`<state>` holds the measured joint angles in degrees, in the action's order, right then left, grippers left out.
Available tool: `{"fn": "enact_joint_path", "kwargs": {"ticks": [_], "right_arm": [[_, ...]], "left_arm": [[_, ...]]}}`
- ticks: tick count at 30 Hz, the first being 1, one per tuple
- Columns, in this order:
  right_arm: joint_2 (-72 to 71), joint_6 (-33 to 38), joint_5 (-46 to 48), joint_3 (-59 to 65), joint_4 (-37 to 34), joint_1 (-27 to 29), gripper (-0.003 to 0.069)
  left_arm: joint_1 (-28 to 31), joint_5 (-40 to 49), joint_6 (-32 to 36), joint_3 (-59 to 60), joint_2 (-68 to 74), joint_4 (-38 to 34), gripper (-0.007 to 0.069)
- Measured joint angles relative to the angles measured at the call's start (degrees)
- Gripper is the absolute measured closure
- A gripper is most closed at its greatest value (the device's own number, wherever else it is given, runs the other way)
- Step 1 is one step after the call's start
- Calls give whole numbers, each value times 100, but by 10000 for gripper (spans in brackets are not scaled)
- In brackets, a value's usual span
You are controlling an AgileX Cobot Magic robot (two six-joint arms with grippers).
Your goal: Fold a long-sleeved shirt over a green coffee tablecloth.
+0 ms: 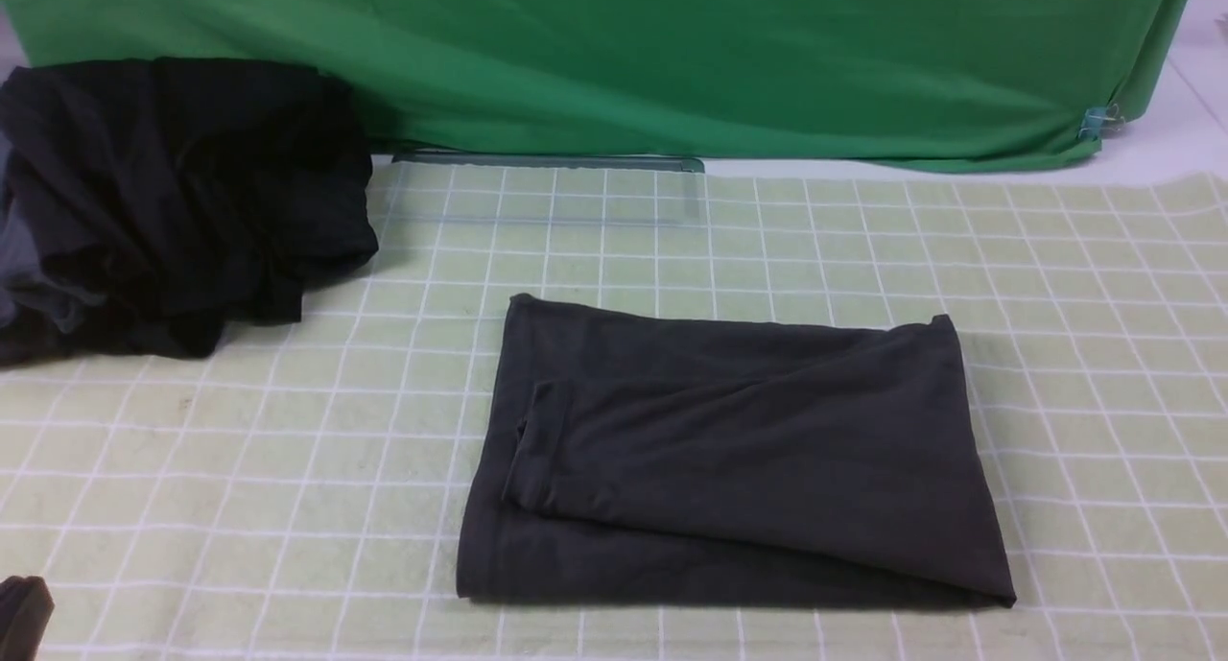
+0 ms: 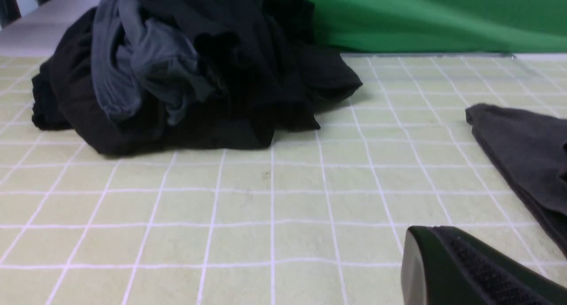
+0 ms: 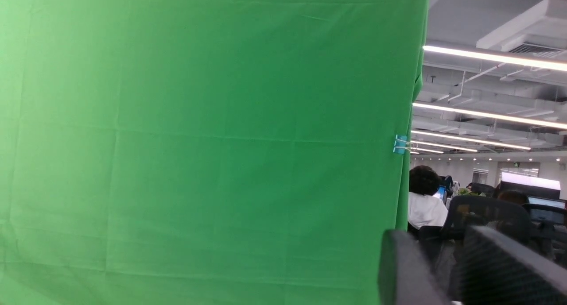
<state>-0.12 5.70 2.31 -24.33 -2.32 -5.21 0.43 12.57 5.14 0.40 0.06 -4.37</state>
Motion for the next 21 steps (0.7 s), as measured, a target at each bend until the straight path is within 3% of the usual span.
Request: {"fn": "enact_joint_path", "kwargs": {"ticks": [21], "right_arm": [[0,0,13,0,0,0,434]], "left_arm": [[0,8,20,0,0,0,608]]}}
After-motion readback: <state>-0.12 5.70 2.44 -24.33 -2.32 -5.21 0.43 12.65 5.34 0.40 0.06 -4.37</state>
